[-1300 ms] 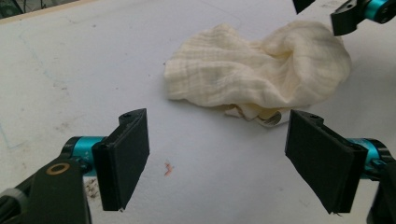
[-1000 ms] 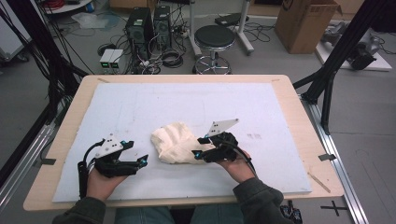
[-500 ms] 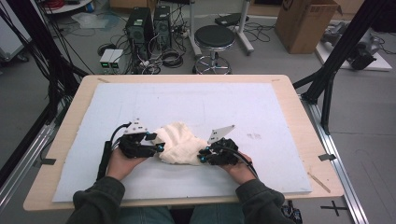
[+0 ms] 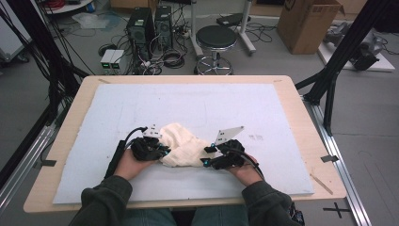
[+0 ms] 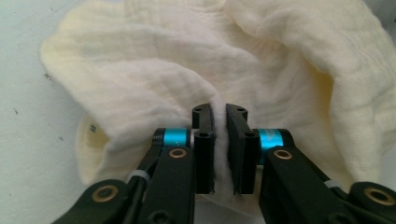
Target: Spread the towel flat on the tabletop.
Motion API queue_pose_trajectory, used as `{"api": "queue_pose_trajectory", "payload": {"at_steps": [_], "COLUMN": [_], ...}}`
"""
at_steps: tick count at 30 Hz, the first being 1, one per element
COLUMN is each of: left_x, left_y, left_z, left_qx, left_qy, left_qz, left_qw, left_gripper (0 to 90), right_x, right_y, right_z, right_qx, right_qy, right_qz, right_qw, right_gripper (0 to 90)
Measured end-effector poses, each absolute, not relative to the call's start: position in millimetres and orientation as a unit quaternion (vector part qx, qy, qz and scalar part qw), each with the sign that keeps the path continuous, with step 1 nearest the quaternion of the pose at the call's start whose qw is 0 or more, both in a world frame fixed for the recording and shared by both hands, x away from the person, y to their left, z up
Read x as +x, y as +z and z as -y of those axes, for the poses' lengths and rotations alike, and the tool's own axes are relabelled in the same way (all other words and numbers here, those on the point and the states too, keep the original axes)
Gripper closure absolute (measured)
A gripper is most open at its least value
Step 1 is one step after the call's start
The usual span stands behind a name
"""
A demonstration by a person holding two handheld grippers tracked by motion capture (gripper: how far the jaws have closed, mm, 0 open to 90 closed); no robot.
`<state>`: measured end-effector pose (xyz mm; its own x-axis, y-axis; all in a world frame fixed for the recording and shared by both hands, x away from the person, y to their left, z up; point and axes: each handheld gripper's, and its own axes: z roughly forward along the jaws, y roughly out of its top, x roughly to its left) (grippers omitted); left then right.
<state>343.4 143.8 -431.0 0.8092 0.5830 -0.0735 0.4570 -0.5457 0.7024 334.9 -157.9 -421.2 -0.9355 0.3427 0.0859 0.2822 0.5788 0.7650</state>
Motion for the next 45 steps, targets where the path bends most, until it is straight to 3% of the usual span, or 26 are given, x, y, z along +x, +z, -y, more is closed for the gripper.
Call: {"api": "queue_pose_trajectory", "payload": {"at_steps": [2,3,4,5,6,8,16,21,25,27,30,33,35,39,45], "left_x": [343,343,343,343,342,340,328,310,296,293,292,299,309,338,376], "left_y": [-431,-432,-432,-432,-431,-428,-416,-414,-418,-418,-409,-397,-390,-388,-413], "left_z": [-143,-143,-144,-144,-144,-145,-156,-158,-158,-162,-170,-173,-173,-167,-151], "left_qx": [0.877,0.875,0.874,0.873,0.872,0.87,0.862,0.862,0.874,0.87,0.861,0.851,0.842,0.836,0.846], "left_qy": [0.085,0.085,0.084,0.084,0.083,0.086,0.089,0.082,0.077,0.063,0.053,0.06,0.067,0.092,0.086], "left_qz": [-0.296,-0.3,-0.301,-0.303,-0.305,-0.307,-0.302,-0.295,-0.278,-0.273,-0.274,-0.279,-0.287,-0.306,-0.34], "left_qw": [0.37,0.371,0.371,0.372,0.374,0.375,0.398,0.405,0.392,0.406,0.426,0.44,0.452,0.447,0.402], "left_gripper": [84.3,85.2,85.2,85.4,85.7,85.9,86.0,86.0,85.4,77.1,64.4,54.3,52.1,50.3,52.1], "right_x": [335,337,337,337,339,338,319,298,288,285,284,292,300,319,333], "right_y": [-425,-431,-431,-433,-434,-431,-409,-406,-417,-419,-408,-391,-387,-394,-409], "right_z": [150,143,143,141,140,142,163,171,168,168,175,183,187,189,187], "right_qx": [0.166,0.165,0.165,0.166,0.159,0.157,0.157,0.15,0.146,0.141,0.151,0.164,0.177,0.21,0.231], "right_qy": [0.41,0.392,0.392,0.384,0.38,0.384,0.395,0.395,0.377,0.376,0.41,0.432,0.439,0.431,0.426], "right_qz": [-0.896,-0.904,-0.904,-0.907,-0.91,-0.909,-0.903,-0.905,-0.914,-0.916,-0.9,-0.886,-0.88,-0.876,-0.874], "right_qw": [0.042,0.047,0.047,0.044,0.043,0.045,0.059,0.043,0.018,0.013,0.002,0.028,0.039,0.043,0.032], "right_gripper": [48.2,55.4,55.4,63.4,81.0,84.9,84.9,83.6,74.1,65.3,61.0,59.4,59.4,58.5,58.3]}}
